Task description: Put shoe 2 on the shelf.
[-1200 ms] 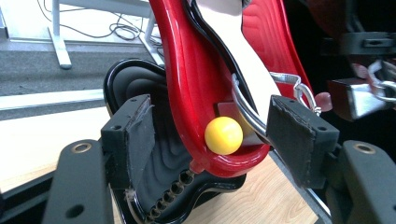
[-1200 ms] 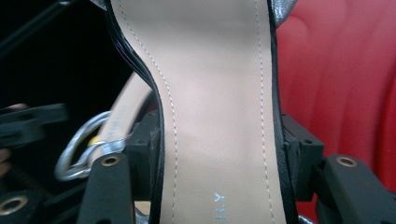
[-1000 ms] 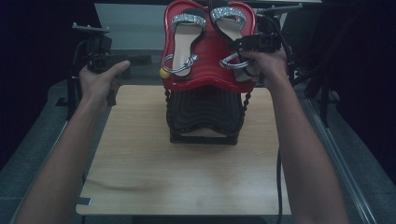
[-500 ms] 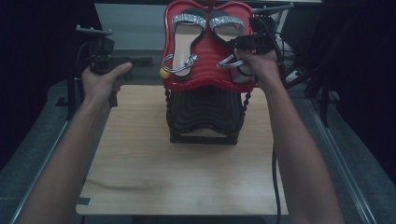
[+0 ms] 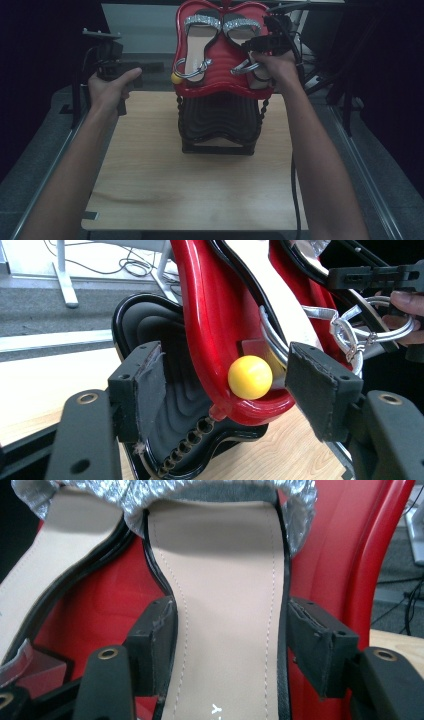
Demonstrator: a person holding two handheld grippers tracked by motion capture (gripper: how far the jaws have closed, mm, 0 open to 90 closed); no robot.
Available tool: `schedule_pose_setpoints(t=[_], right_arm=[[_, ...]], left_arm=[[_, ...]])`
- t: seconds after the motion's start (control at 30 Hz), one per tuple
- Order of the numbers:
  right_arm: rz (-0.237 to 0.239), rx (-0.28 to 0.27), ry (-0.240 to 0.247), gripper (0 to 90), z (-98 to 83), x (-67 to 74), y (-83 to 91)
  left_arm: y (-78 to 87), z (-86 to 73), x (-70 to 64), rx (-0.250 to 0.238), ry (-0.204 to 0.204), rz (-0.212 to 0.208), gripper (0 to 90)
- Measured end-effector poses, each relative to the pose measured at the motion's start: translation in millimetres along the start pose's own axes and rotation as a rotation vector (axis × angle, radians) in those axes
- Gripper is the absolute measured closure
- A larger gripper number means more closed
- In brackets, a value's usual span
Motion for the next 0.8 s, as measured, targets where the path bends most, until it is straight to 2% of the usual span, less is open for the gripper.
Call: schedule_pose_setpoints(t=[0.2,0.33,0.43,0.47,0.5,0.6,0.7,0.8], right_arm=[[-0.04,0.002,0.012,38.8,2.3,2.4,-1.1],[-0.087,-0.039,-0.029,39.1,7.6,-1.3,-5.3],[-0.108,-0.052,-0.013,38.2,6.9,-3.5,-9.8],[-0.102,-0.055,0.003,36.1,6.8,-2.6,-9.2],[-0.082,-0.051,0.005,31.5,6.5,-1.0,-8.0],[-0.034,-0.066,0.005,25.7,8.2,-0.5,-3.3],[0.054,-0.106,-0.066,24.2,13.4,-3.8,6.1],[0.107,-0.135,-0.095,24.7,14.1,-9.5,13.2]], left_arm=[[1.3,0.4,-0.5,-0.003,-0.003,-0.001,32.2],[4.4,1.9,1.1,-0.006,-0.008,0.004,32.2],[5.1,1.5,2.3,-0.006,-0.006,0.004,32.2],[5.1,1.3,3.1,-0.005,-0.005,0.004,32.1],[5.1,1.1,3.9,-0.005,-0.006,0.006,32.1],[3.3,-1.0,3.6,-0.003,-0.001,0.001,32.0],[2.6,-2.2,2.3,-0.001,-0.003,-0.002,31.9],[3.1,-1.9,1.4,-0.005,-0.002,-0.005,31.9]])
Point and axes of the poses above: each handheld gripper's, and its own axes: y roughly backward along the jaws, z roughly out of its top, x roughly to its left, the point moved 10 cm from there along -y, roughly forward along the jaws, and after that the axes turned 14 degrees about -z, right-handed, at the moved point
